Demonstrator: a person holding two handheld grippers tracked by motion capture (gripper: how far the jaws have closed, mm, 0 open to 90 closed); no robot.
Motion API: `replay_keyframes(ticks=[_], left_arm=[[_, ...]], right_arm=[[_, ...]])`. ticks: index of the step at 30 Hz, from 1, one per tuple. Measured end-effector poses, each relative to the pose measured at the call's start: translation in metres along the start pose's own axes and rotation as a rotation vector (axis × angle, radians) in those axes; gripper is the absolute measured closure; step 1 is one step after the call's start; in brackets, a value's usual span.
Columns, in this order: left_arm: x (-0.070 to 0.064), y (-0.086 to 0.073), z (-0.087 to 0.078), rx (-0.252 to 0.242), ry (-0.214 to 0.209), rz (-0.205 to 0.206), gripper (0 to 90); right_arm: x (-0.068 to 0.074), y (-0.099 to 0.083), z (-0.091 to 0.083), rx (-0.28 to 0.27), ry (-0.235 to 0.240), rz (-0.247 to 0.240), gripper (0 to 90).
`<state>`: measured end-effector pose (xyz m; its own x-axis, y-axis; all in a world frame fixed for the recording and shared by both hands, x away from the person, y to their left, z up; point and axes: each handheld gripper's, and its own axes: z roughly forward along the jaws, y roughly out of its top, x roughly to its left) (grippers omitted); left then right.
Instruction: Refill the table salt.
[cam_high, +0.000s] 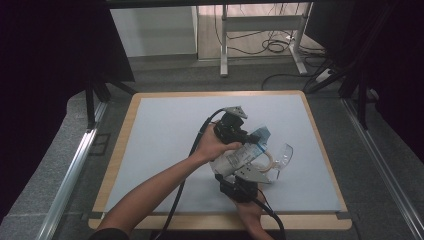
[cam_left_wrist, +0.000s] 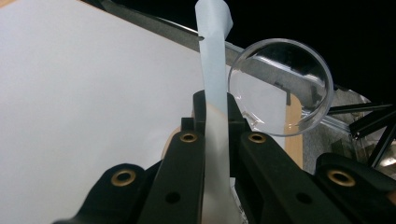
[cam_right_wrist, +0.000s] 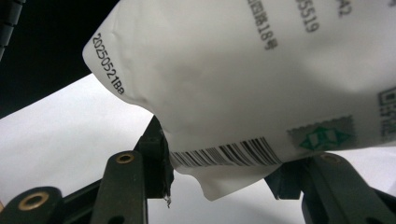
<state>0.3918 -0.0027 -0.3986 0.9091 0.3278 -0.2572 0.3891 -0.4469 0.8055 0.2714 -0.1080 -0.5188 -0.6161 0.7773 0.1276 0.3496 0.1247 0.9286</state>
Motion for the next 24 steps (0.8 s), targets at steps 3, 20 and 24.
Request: replay_keyframes(ticks=[3,20,24], left_arm=[[0.0003,0.0011,0.0008,0.011,-0.003,0.008,89.9],[0.0045,0.0024,0.0054,0.037,-0.02,0.001,89.9],[0.0065,0.0031,0.0062,0.047,-0.028,0.003,90.0]], right_arm=[[0.0001,0.0003,-0.0007,-0.005,0.001,0.005,50.9],[0.0017,0.0007,-0.0028,-0.009,0.013,0.032,51.2],[0.0019,0.0016,-0.0054,-0.015,0.015,0.037,51.2]])
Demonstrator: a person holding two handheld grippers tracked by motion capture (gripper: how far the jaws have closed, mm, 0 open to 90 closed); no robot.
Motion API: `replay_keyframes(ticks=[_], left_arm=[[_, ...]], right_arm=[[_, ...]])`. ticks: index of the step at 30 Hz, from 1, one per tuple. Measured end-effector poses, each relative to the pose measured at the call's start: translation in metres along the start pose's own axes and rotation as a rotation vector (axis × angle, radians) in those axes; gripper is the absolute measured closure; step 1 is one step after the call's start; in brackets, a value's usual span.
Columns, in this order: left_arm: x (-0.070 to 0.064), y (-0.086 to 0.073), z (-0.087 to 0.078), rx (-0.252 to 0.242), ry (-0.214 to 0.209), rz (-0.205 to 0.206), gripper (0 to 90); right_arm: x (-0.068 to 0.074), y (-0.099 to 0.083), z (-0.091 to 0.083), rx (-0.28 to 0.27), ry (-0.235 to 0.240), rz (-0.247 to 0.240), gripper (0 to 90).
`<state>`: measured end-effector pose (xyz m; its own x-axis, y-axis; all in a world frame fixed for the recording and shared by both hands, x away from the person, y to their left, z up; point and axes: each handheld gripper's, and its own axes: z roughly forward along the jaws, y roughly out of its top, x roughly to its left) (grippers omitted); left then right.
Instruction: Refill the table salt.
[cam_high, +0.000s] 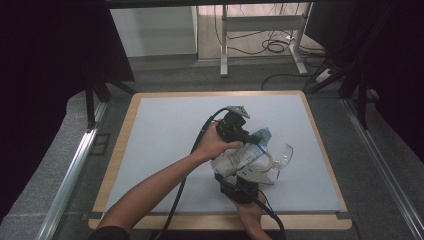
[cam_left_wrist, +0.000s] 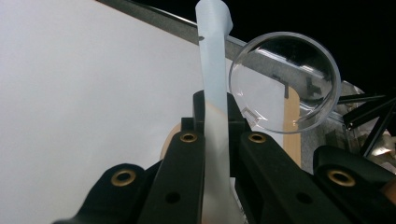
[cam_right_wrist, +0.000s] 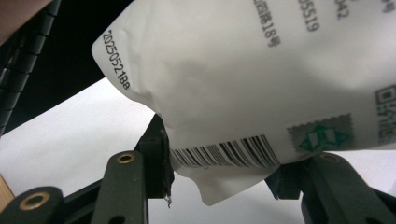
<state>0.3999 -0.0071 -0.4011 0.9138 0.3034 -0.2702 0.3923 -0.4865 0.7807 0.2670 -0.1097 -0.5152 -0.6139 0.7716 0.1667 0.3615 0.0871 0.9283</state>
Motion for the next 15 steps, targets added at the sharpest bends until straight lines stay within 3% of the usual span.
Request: replay_keyframes(ticks=[15], left_arm=[[-0.0005,0.0013,-0.0003,0.02,0.006,0.01,90.0]], right_arm=[[0.0,-0.0001,-0.0003,-0.004,0.018,0.011,51.3]])
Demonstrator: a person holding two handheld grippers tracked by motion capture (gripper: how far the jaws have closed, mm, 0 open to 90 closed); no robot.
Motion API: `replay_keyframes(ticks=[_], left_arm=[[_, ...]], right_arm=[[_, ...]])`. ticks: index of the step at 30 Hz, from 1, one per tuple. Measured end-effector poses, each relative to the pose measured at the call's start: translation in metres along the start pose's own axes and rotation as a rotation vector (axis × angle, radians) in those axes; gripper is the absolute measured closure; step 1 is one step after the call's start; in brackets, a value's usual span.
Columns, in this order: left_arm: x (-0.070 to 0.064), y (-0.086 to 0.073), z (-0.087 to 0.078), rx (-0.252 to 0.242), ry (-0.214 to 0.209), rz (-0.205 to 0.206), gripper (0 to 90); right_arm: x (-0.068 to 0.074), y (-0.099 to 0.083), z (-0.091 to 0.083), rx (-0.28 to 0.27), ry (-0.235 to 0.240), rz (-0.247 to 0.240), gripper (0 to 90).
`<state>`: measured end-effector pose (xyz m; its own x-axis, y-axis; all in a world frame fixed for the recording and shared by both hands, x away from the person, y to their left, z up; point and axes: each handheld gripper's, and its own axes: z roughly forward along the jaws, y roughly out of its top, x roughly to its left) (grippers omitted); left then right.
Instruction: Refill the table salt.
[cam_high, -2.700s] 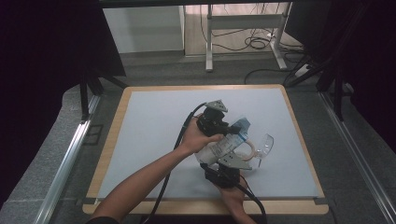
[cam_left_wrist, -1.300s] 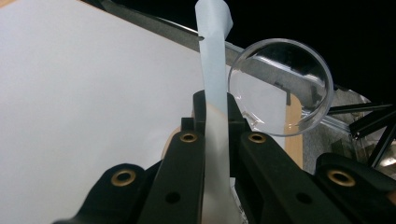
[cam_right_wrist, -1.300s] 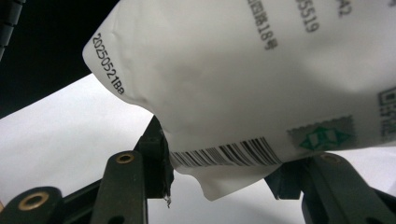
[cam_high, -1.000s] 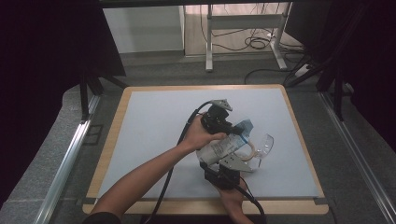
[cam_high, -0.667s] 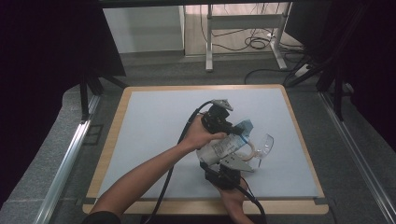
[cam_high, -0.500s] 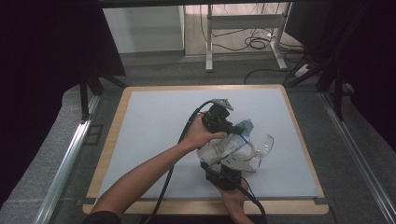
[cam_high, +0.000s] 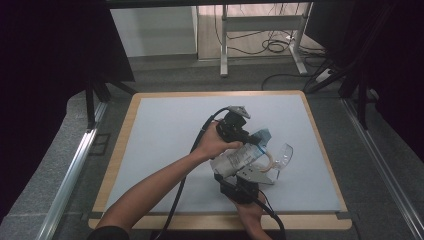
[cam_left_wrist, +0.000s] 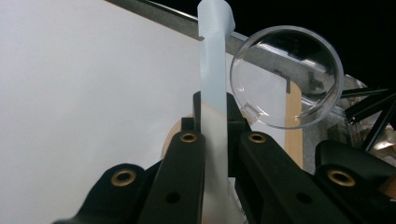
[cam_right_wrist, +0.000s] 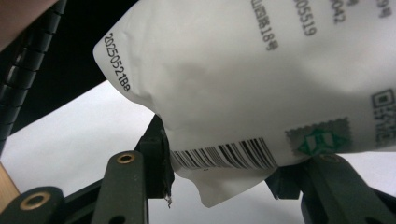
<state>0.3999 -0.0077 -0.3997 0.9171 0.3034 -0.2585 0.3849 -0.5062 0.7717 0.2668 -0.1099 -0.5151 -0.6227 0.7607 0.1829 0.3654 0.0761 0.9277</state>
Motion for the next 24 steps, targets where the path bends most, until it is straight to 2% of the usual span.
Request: replay_keyframes(ticks=[14,24], left_arm=[[0.0014,0.0015,0.0011,0.006,-0.009,-0.001,90.0],[0.002,0.0043,0.0014,0.012,-0.018,0.007,90.0]], right_arm=[[0.0001,0.0008,-0.0027,-0.009,0.01,0.015,51.4],[0.0021,0.0037,-0.0068,-0.037,0.028,0.033,51.6]])
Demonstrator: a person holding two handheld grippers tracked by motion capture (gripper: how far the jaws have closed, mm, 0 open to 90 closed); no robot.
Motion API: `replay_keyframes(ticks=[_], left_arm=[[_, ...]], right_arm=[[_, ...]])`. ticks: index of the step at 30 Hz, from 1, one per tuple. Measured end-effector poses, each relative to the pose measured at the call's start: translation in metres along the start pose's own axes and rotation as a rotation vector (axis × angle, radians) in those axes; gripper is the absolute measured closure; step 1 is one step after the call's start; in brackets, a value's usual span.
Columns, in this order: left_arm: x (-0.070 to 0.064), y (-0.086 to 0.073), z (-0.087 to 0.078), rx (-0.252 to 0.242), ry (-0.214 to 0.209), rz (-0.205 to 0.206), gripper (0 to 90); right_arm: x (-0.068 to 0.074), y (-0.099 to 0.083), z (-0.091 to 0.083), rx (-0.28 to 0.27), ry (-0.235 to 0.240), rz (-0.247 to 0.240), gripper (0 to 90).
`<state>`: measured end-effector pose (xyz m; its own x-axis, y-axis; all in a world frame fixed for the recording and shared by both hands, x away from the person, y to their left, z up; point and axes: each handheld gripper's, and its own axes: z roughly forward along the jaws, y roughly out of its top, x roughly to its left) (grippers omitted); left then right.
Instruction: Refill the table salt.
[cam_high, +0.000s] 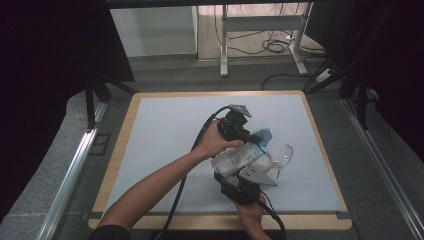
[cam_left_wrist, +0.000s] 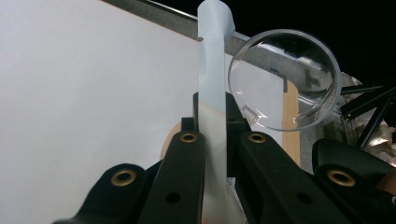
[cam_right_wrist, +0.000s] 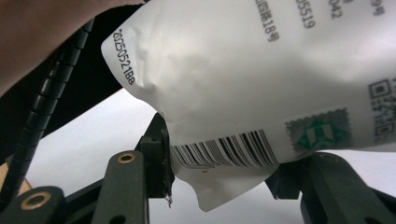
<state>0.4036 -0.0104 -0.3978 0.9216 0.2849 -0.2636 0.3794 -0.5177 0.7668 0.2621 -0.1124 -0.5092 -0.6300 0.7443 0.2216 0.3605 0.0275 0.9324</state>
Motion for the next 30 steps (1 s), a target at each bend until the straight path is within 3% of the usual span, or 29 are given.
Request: replay_keyframes(ticks=[13,30], left_arm=[[0.002,0.003,0.008,0.013,-0.018,0.005,89.9],[0.004,0.004,0.013,0.031,-0.021,0.008,90.0]], right_arm=[[0.003,0.005,-0.005,-0.012,-0.002,0.036,51.9],[0.001,0.007,-0.003,-0.002,-0.004,0.034,51.9]])
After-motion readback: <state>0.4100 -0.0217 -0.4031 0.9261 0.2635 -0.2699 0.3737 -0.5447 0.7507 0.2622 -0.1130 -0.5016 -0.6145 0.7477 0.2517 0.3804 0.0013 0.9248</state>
